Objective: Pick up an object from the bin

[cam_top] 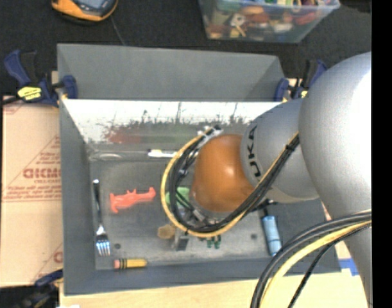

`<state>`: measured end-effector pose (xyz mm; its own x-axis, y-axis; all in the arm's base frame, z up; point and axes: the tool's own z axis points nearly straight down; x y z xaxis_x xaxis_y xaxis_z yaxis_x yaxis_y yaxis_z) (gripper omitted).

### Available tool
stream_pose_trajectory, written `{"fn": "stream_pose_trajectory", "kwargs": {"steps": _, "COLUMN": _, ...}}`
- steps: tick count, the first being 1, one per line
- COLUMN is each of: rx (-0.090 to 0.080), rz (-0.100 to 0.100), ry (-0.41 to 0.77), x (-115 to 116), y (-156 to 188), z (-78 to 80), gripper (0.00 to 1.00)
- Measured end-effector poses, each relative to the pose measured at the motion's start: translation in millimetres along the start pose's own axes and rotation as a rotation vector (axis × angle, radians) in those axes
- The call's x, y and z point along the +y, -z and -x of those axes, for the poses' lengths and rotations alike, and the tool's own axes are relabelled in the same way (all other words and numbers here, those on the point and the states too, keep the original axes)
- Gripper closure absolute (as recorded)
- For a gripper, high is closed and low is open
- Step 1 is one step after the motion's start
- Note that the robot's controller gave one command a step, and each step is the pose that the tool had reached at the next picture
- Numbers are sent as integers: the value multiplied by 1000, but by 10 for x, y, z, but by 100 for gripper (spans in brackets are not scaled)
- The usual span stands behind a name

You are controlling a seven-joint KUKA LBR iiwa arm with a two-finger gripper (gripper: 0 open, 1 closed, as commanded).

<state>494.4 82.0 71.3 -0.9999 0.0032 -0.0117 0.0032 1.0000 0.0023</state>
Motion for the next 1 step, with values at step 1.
{"fn": "stream_pose_trajectory", "kwargs": {"steps": 1, "rx": -1, "rz": 1, "ry": -2, "x": -1, "y": 99, "z": -1, "gripper": 100}}
